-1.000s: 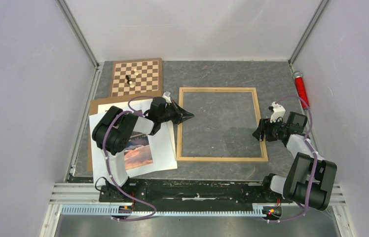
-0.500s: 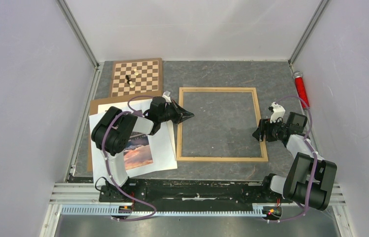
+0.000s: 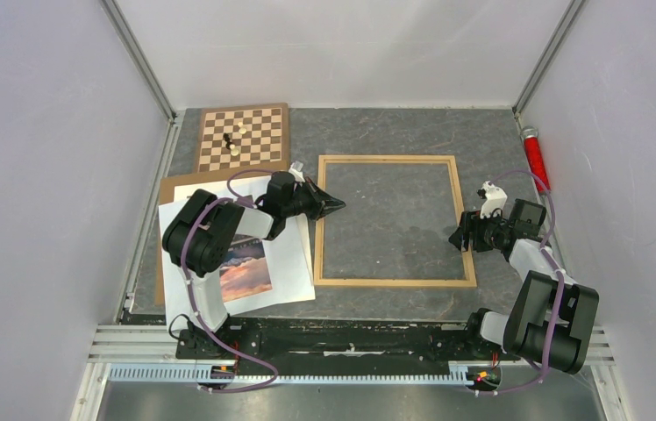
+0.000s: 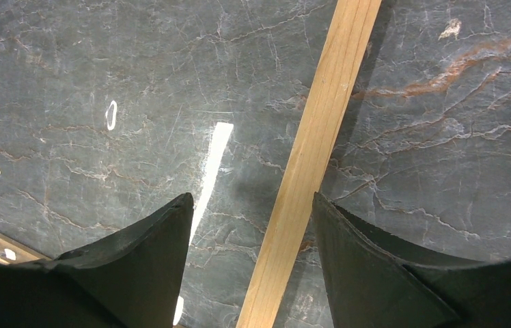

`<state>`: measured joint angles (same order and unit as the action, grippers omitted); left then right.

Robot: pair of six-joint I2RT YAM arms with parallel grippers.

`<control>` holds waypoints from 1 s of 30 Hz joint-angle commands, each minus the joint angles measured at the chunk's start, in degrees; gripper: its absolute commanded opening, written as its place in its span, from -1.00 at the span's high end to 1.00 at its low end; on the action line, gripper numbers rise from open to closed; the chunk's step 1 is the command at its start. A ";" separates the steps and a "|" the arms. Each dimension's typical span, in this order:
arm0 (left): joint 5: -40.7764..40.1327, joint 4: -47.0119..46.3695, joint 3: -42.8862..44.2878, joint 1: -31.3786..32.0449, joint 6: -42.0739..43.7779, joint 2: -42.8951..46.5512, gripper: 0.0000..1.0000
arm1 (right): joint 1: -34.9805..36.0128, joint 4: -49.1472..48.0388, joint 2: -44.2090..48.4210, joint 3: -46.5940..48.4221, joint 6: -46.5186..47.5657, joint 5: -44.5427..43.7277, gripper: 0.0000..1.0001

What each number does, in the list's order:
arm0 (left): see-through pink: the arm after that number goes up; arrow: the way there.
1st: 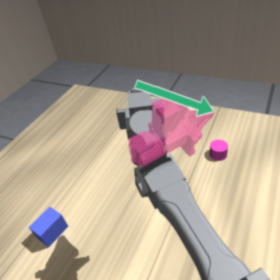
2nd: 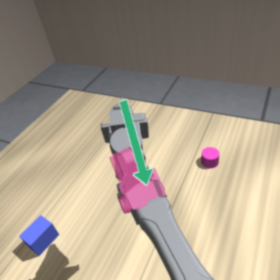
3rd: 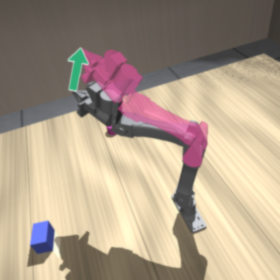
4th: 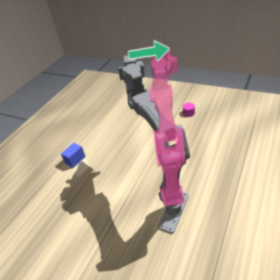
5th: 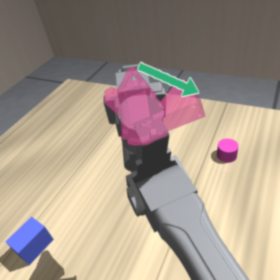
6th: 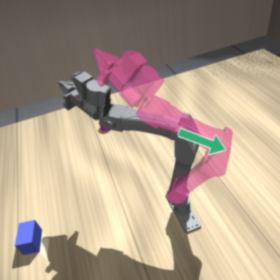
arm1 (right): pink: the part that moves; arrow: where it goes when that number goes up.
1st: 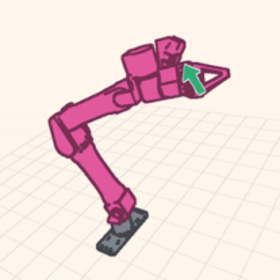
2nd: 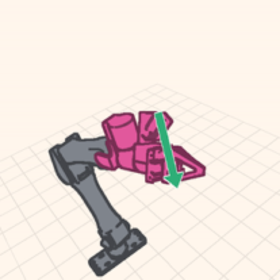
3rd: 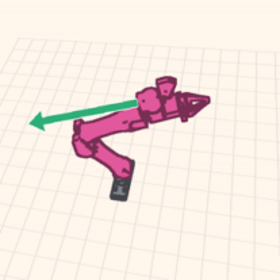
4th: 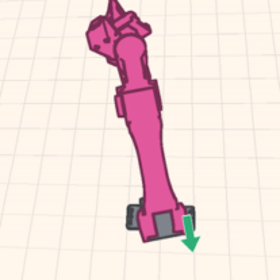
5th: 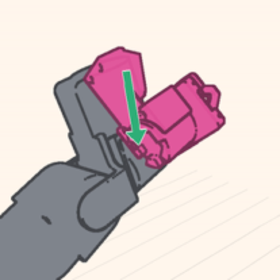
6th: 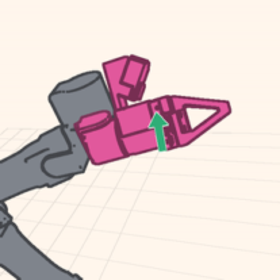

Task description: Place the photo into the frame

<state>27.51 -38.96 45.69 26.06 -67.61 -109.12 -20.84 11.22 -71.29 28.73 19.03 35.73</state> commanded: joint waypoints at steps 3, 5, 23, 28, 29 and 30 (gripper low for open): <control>0.19 -0.68 1.37 1.34 2.43 0.76 0.95 | 0.18 -1.90 0.90 -0.25 -0.29 0.04 -0.35; 0.19 -0.77 1.66 1.68 2.26 0.46 0.96 | 0.18 -1.91 0.81 -0.34 -0.31 0.13 -0.35; -0.43 0.24 2.21 2.24 3.29 -0.18 0.96 | 0.43 -1.95 0.44 1.92 -0.48 -1.46 -0.42; -0.52 0.65 2.47 2.24 3.40 -0.33 0.96 | 0.50 -1.90 0.50 4.34 -0.48 -3.38 -0.47; -0.50 0.73 2.47 2.20 3.43 -0.39 0.95 | 0.61 -1.95 0.65 4.74 -0.48 -3.83 -0.48; -0.55 0.79 2.56 2.16 3.40 -0.37 0.95 | 0.65 -2.01 0.95 5.16 -0.40 -4.35 -0.49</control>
<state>26.83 -38.44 46.28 27.57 -67.11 -109.14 -20.71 10.57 -71.29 30.33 18.81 33.52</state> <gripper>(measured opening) 0.025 0.734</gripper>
